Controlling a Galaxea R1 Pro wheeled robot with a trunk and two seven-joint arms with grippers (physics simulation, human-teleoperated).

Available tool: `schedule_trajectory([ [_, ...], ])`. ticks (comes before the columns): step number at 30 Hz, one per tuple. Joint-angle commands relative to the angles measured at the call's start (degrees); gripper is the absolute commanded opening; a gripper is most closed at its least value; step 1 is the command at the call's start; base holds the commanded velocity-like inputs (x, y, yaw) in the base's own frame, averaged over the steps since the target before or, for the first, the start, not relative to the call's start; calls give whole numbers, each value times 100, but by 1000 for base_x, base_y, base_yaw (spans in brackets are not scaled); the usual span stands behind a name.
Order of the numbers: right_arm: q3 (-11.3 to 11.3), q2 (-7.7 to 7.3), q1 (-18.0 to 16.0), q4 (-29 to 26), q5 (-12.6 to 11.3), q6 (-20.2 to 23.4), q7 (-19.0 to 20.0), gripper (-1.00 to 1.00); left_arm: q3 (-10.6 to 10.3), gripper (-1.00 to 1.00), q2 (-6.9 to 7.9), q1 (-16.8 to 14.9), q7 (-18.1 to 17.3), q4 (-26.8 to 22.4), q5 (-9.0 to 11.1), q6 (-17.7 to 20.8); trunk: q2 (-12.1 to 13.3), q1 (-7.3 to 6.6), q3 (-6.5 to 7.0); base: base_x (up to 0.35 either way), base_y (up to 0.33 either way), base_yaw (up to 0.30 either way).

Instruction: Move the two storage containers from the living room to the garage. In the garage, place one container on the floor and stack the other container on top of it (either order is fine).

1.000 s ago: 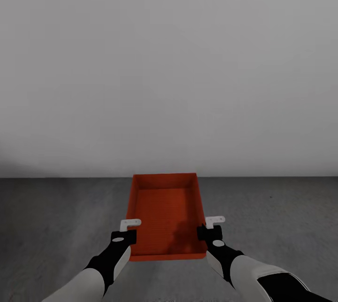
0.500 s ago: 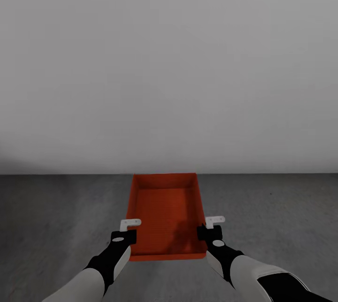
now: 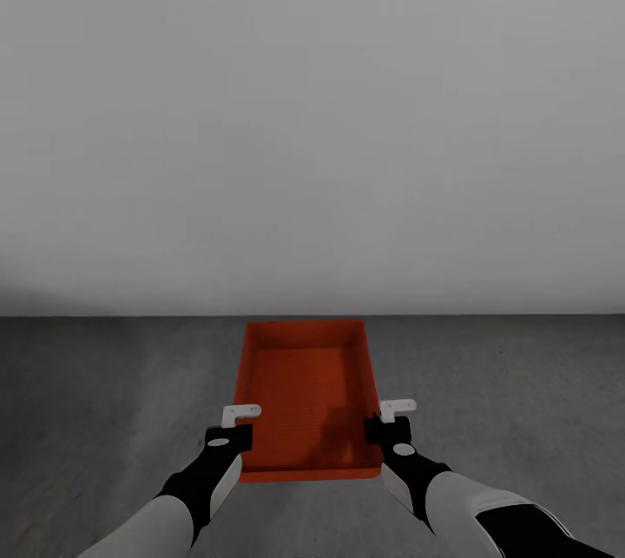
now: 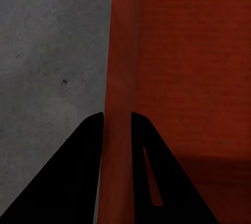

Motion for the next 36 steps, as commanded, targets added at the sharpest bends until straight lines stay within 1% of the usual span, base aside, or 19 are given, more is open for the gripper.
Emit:
schedule_trajectory([
  [1, -185, 20, 2, 12, 63, 10, 8, -100, 157, -100, -4, -5, 125, -35, -133, -219, -3, -1, -14, 0, 0, 0],
  [36, -185, 20, 3, 12, 72, 10, 9, -100, 149, -100, -4, -5, 125, -52, -142, -219, -3, -1, -339, 0, 0, 0],
])
